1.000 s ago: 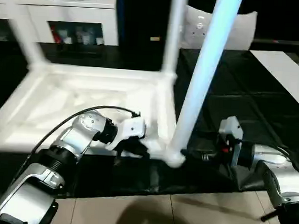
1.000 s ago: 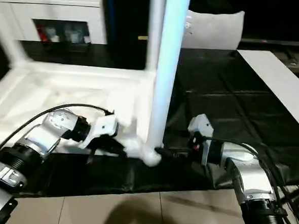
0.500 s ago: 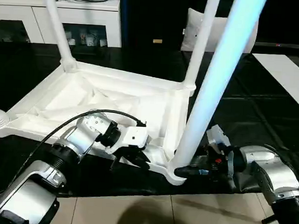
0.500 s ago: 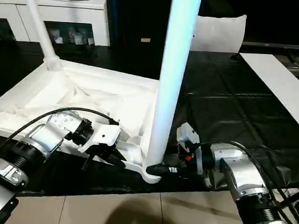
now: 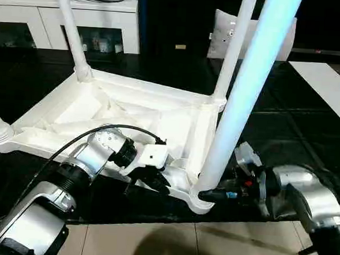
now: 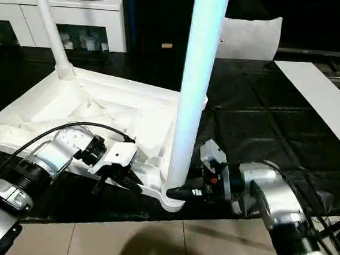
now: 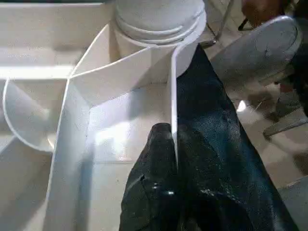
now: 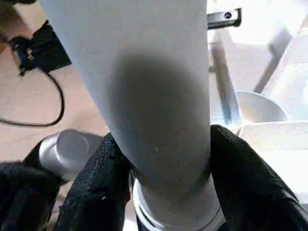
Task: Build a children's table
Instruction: Rotate leg to tighten
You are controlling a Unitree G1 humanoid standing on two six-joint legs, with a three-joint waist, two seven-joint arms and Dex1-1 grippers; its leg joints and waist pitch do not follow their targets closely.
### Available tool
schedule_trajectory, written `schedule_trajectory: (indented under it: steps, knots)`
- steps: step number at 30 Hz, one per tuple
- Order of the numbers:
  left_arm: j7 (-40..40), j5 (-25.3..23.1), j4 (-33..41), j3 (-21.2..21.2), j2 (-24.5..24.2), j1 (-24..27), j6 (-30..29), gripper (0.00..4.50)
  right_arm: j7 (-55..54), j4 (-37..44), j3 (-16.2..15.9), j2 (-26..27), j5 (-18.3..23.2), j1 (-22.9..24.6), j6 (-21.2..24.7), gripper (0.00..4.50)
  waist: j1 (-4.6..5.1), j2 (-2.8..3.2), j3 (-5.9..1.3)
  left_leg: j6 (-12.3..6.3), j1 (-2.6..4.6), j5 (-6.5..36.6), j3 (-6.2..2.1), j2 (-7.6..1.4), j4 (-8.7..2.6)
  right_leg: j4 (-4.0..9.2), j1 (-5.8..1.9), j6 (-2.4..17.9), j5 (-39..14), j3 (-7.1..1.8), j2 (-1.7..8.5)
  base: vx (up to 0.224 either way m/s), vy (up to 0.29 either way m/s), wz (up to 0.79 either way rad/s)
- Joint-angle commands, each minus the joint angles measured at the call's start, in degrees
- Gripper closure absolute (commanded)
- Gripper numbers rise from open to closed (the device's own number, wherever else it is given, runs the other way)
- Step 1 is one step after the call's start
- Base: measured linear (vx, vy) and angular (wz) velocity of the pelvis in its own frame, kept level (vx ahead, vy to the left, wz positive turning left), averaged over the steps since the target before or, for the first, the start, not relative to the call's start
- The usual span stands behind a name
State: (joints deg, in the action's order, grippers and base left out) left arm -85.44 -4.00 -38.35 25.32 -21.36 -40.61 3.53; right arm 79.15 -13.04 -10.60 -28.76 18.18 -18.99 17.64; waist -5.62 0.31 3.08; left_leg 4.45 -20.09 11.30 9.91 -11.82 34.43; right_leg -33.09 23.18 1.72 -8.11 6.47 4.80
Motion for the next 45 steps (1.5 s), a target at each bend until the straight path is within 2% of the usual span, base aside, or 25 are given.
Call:
schedule_trajectory:
  steps: [1, 2, 4, 5, 8, 9, 11, 13, 16, 17, 20, 21, 22, 24, 26, 27, 29, 30, 31, 33, 36, 38, 39, 42, 45]
  knots:
    - [4.42, -0.02, 1.33, -1.29, 1.04, -0.23, -3.54, 4.5, -3.01, 2.6, -0.34, 1.87, 1.63, 0.78, 2.48, 2.43, 0.27, -0.02, -3.89, -2.7, 0.45, 12.27, -0.16, -1.61, -4.25, 4.65, -3.09, 7.89, -24.11, -2.68, 3.64, 0.0, 0.0, 0.0]
    - [6.45, 0.24, 2.06, -2.21, 1.64, 0.03, -5.98, 4.5, -6.93, 3.2, 0.19, 3.48, 0.92, 1.2, 3.23, 2.43, 0.59, -0.17, -3.8, -2.04, 0.44, 13.09, -0.27, -1.5, -4.33, 4.68, -3.18, 7.27, -25.95, -2.6, 3.71, 0.0, 0.0, 0.0]
    - [11.6, 0.16, 3.8, -3.8, 3.22, 0.45, -10.51, 4.5, -17.58, 3.16, 2.11, 8.44, -0.85, 1.32, 4.89, 2.43, 1.26, -0.05, -3.51, -1.15, 0.55, 14.43, -0.38, -1.21, -4.27, 5.16, -2.75, 5.99, -30.01, -2.28, 3.64, 0.0, 0.0, 0.0]
    - [12.85, 0.1, 4.39, -4.11, 3.64, 0.62, -11.62, 4.5, -20.24, 3.07, 2.65, 9.8, -1.22, 1.32, 5.29, 2.43, 1.97, -0.31, -3.56, -0.48, 0.52, 15.41, -0.57, -0.69, -4.05, 5.81, -2.99, 4.08, -33.82, -1.63, 3.73, 0.0, 0.0, 0.0]
    - [18.46, 0.5, 5.91, -5.89, 6.56, 0.46, -16.19, 4.5, -30.43, 1.1, 4.37, 15.05, -3.49, 0.27, 5.73, 2.46, 3.7, -0.23, -3.52, -0.64, 0.19, 16.43, -0.82, -0.6, -3.97, 6.44, -2.97, 2.3, -35.05, -0.97, 3.63, 0.0, 0.0, 0.0]
    - [22.76, 0.42, 5.82, -7.09, 8.87, -0.28, -19.21, 4.5, -36.7, -1.17, 5.76, 18.05, -4.67, -0.94, 5.48, 2.46, 4.32, -0.36, -3.55, -0.94, 0.15, 16.75, -0.83, -0.47, -3.79, 6.54, -2.82, 2.23, -35.27, -0.79, 3.71, 0.0, 0.0, 0.0]
    - [25.04, 0.45, 5.66, -7.77, 10.18, -0.7, -20.92, 4.5, -39.84, -2.57, 6.38, 19.37, -5.36, -1.74, 5.37, 2.46, 4.8, -0.19, -3.6, -1.06, 0.28, 16.8, -0.8, -0.32, -3.62, 6.78, -2.62, 2.36, -35.44, -0.61, 3.75, 0.0, 0.0, 0.0]
    - [29.49, 0.39, 5.59, -9.09, 12.6, -1.37, -23.47, 4.5, -45.22, -4.62, 7.54, 21.63, -6.28, -3.03, 5.53, 2.5, 5.52, -0.16, -3.69, -2.16, 0.1, 16.14, -0.67, -0.18, -3.52, 6.81, -2.77, 2.53, -34.08, -0.66, 3.58, 0.0, 0.0, 0.0]
    - [39.15, -0.67, 4.87, -11.34, 16.81, -2.72, -25.17, 4.5, -55.16, -8.15, 10.49, 26.28, -7.76, -5.45, 4.81, 2.5, 5.96, -0.11, -3.93, -2.34, -0.05, 14.82, -0.83, -0.46, -3.75, 6.25, -2.82, 4.3, -30.64, -0.85, 3.54, 0.0, 0.0, 0.0]
    - [39.6, -0.77, 4.81, -11.41, 16.97, -2.79, -25.16, 4.5, -55.56, -8.28, 10.61, 26.49, -7.84, -5.54, 4.62, 2.5, 6.09, -0.09, -3.95, -2.59, -0.14, 14.26, -0.75, -0.57, -3.77, 6.01, -2.74, 5.1, -28.96, -1.12, 3.58, 0.0, 0.0, 0.0]
    - [41.8, -1.2, 4.85, -11.62, 17.82, -3.01, -24.58, 4.5, -58.29, -8.79, 11.6, 27.56, -8.86, -5.45, 2.02, 2.5, 5.79, -0.17, -4.39, -3.99, -0.7, 10.55, -0.65, -0.7, -3.8, 5.02, -3.4, 6.99, -22.3, -1.67, 3.65, 0.0, 0.0, 0.0]
    - [41.89, -1.35, 5.12, -11.53, 17.84, -2.95, -24.6, 4.5, -59.12, -8.88, 11.78, 27.68, -9.33, -5.34, 1.32, 1.95, 5.73, -0.15, -4.41, -4.26, -0.8, 9.75, -0.63, -0.8, -3.84, 4.8, -3.42, 7.45, -20.81, -1.74, 3.61, 0.0, 0.0, 0.0]
    - [41.92, -1.38, 5.19, -11.51, 17.85, -2.93, -24.61, 4.5, -59.34, -8.9, 11.83, 27.72, -9.45, -5.31, 1.14, 1.81, 5.62, -0.18, -4.52, -4.71, -0.83, 8.16, -0.54, -0.89, -3.79, 4.44, -3.46, 8.45, -18.15, -1.88, 3.62, 0.0, 0.0, 0.0]
    - [40.24, -2.21, 6.23, -10.42, 16.61, -2.15, -23.63, 4.5, -60.53, -8.29, 13.56, 27.71, -9.1, -4.51, -1.23, 1.72, 5.3, 0.07, -4.6, -5.55, -0.84, 6.06, -0.44, -0.92, -3.76, 3.84, -3.67, 10.35, -13.82, -2.15, 3.73, 0.0, 0.0, 0.0]
    - [38.65, -2.32, 6.82, -9.75, 15.34, -1.35, -22.75, 4.5, -59.17, -7.23, 14.38, 26.57, -8.55, -3.85, -2.12, 1.59, 5.17, -0.09, -4.6, -6.0, -0.95, 5.71, -0.35, -0.88, -3.71, 3.61, -3.78, 10.97, -12.26, -2.26, 3.68, 0.0, 0.0, 0.0]
    - [38.08, -2.25, 7.02, -9.5, 14.78, -1.01, -22.39, 4.5, -58.58, -6.8, 14.52, 26.05, -8.48, -3.57, -2.38, 1.4, 5.09, 0.31, -4.64, -6.0, -0.91, 5.6, -0.42, -0.96, -3.72, 3.39, -3.84, 11.27, -11.7, -2.3, 3.72, 0.0, 0.0, 0.0]
    - [36.05, -2.16, 7.25, -8.81, 13.38, -0.31, -20.9, 4.5, -55.94, -5.47, 14.58, 24.54, -7.87, -2.69, -2.85, 1.38, 4.88, 0.13, -4.89, -7.11, -1.18, 3.27, -0.32, -0.93, -3.43, 2.88, -3.95, 12.23, -7.34, -2.46, 3.57, 0.0, 0.0, 0.0]
    - [35.41, -2.09, 7.3, -8.65, 12.79, -0.04, -20.63, 4.5, -54.69, -4.81, 14.53, 23.74, -7.57, -2.23, -2.99, 1.12, 4.73, 0.14, -4.77, -7.53, -1.08, 3.56, -0.26, -0.98, -3.48, 2.87, -3.88, 12.63, -7.16, -2.44, 3.59, 0.0, 0.0, 0.0]
    - [33.04, -1.78, 7.41, -8.08, 11.69, 0.46, -19.28, 4.5, -51.94, -3.78, 14.21, 21.89, -7.22, -1.4, -3.85, 1.12, 4.66, 0.17, -4.71, -7.47, -0.98, 4.03, -0.23, -1.03, -3.5, 2.92, -3.83, 12.72, -7.61, -2.43, 3.6, 0.0, 0.0, 0.0]
    - [30.38, -1.69, 7.05, -7.49, 10.15, 1.05, -17.8, 4.5, -47.79, -2.41, 13.81, 18.81, -6.71, -0.22, -5.15, 0.95, 4.34, 0.04, -4.57, -7.37, -0.91, 5.77, -0.2, -1.06, -3.58, 3.31, -3.96, 12.08, -10.3, -2.38, 3.7, 0.0, 0.0, 0.0]
    - [26.63, -1.02, 6.66, -6.57, 8.56, 1.69, -14.72, 4.5, -42.02, -0.82, 13.08, 15.15, -5.53, 0.95, -5.39, 0.57, 3.99, -0.04, -4.31, -6.55, -0.64, 8.03, -0.1, -1.2, -3.74, 3.75, -3.58, 10.83, -14.12, -2.44, 3.59, 0.0, 0.0, 0.0]
    - [20.78, -0.02, 6.06, -5.43, 6.41, 2.33, -10.39, 4.5, -32.78, 1.72, 11.5, 9.4, -4.23, 2.47, -4.77, 0.5, 3.45, -0.29, -4.28, -6.15, -0.6, 8.51, -0.09, -1.26, -3.74, 3.86, -3.72, 9.97, -15.78, -2.53, 3.69, 0.0, 0.0, 0.0]
    - [18.9, 0.2, 5.84, -5.02, 5.7, 2.49, -9.75, 4.5, -29.29, 2.39, 10.98, 7.43, -3.66, 2.85, -4.6, 0.5, 3.02, -0.15, -4.25, -6.2, -0.43, 8.48, -0.12, -1.45, -3.78, 3.78, -3.5, 9.94, -15.73, -2.59, 3.73, 0.0, 0.0, 0.0]
    - [15.05, 0.88, 5.75, -4.16, 4.52, 3.01, -7.74, 4.5, -23.67, 2.86, 9.98, 4.33, -2.55, 3.06, -4.58, 0.5, 2.52, -0.24, -4.13, -6.09, -0.38, 9.84, -0.14, -1.46, -3.84, 3.91, -3.54, 9.53, -17.33, -2.55, 3.78, 0.0, 0.0, 0.0]
    - [7.27, 2.13, 6.15, -2.2, 2.64, 4.02, -4.0, 4.5, -12.72, 2.34, 7.94, -0.09, 0.42, 2.09, -2.94, 0.5, 2.09, -0.25, -3.9, -5.52, 0.06, 12.16, -0.02, -1.42, -3.96, 4.45, -3.34, 8.95, -21.4, -2.45, 3.77, 0.0, 0.0, 0.0]
